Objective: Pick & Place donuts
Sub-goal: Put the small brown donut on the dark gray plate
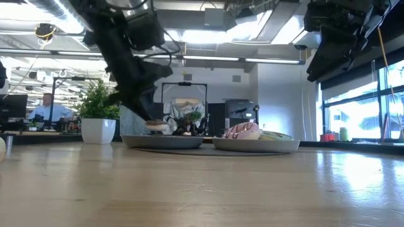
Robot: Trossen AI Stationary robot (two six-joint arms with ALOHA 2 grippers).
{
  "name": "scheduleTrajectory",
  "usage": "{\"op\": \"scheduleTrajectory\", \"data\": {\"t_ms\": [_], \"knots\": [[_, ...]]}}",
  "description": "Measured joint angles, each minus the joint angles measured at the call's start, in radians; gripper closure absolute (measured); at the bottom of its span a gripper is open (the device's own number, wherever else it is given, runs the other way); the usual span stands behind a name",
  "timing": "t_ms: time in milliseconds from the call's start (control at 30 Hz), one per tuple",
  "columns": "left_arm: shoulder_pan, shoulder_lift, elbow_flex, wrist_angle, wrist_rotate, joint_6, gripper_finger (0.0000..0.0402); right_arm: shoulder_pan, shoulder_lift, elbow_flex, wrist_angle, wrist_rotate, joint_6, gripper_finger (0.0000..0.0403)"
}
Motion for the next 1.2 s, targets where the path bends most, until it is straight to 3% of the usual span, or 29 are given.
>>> {"op": "scheduleTrajectory", "data": {"t_ms": [567,1200], "knots": [[0.012,0.116,-0.024,0.069,-0.072,-0.082,0.039,0.0,0.0,0.0,-0.007,0.0,0.0,0.0257],[0.012,0.122,-0.024,0.069,-0.113,-0.093,0.0386,0.0,0.0,0.0,-0.007,0.0,0.004,0.0257]]}}
